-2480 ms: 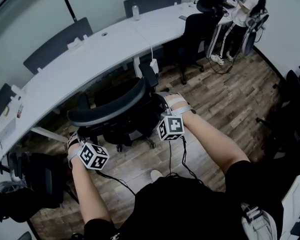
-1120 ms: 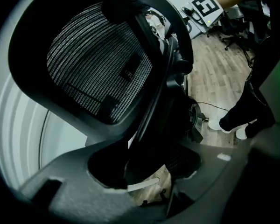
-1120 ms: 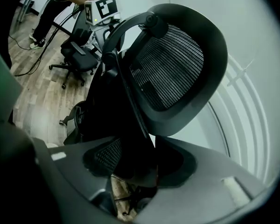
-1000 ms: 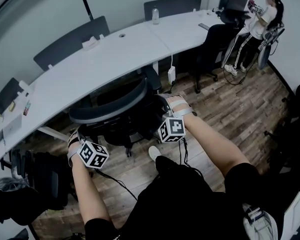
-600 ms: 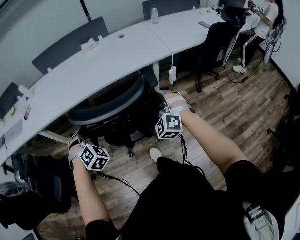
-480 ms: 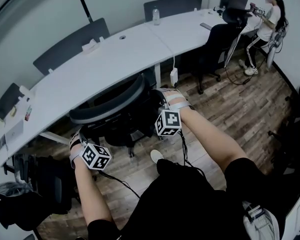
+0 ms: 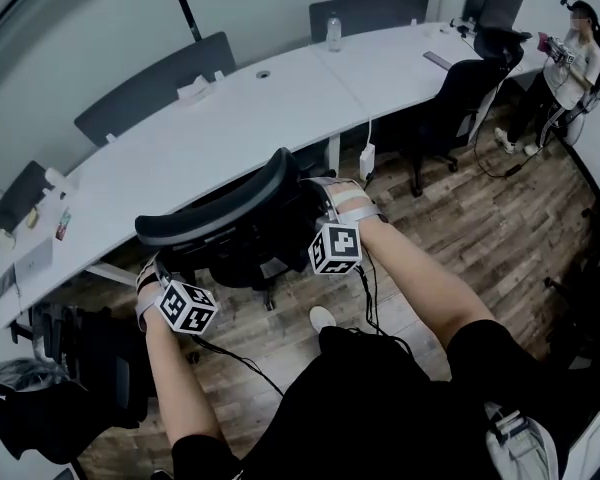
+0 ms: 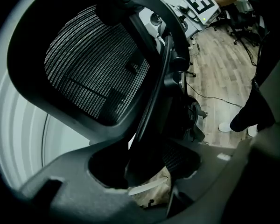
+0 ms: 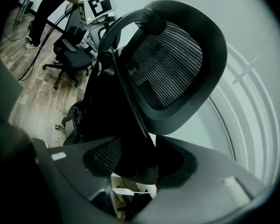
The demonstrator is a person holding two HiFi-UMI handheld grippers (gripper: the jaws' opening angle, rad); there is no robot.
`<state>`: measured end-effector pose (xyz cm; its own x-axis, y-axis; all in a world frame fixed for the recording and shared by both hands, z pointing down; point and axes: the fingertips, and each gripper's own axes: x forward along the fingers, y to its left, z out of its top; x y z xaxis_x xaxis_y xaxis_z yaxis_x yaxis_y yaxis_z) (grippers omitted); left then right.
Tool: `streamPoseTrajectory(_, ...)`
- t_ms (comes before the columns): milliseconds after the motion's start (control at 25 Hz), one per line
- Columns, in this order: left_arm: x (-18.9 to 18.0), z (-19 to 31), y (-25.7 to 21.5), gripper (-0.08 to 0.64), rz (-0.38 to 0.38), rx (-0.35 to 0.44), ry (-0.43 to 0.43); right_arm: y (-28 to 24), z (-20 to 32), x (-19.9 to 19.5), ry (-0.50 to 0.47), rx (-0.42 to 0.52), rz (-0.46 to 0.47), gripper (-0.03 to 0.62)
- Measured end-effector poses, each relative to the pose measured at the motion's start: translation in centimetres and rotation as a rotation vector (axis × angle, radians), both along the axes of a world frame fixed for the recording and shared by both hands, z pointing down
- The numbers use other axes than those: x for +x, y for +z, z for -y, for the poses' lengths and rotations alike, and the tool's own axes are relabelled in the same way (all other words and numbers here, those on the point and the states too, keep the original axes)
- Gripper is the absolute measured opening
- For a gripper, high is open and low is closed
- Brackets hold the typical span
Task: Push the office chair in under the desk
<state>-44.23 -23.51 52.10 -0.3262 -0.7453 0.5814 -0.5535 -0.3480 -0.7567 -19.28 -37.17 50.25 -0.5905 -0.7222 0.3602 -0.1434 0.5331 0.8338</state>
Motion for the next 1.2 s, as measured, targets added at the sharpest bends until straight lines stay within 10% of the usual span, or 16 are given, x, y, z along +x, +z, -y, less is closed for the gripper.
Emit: streamPoseTrajectory(1200, -8.8, 11.1, -0.2, 0.21, -0.021, 0.001, -0.105, -0.2, 13.4, -10.2, -0.053, -0.035, -0.004, 0.23)
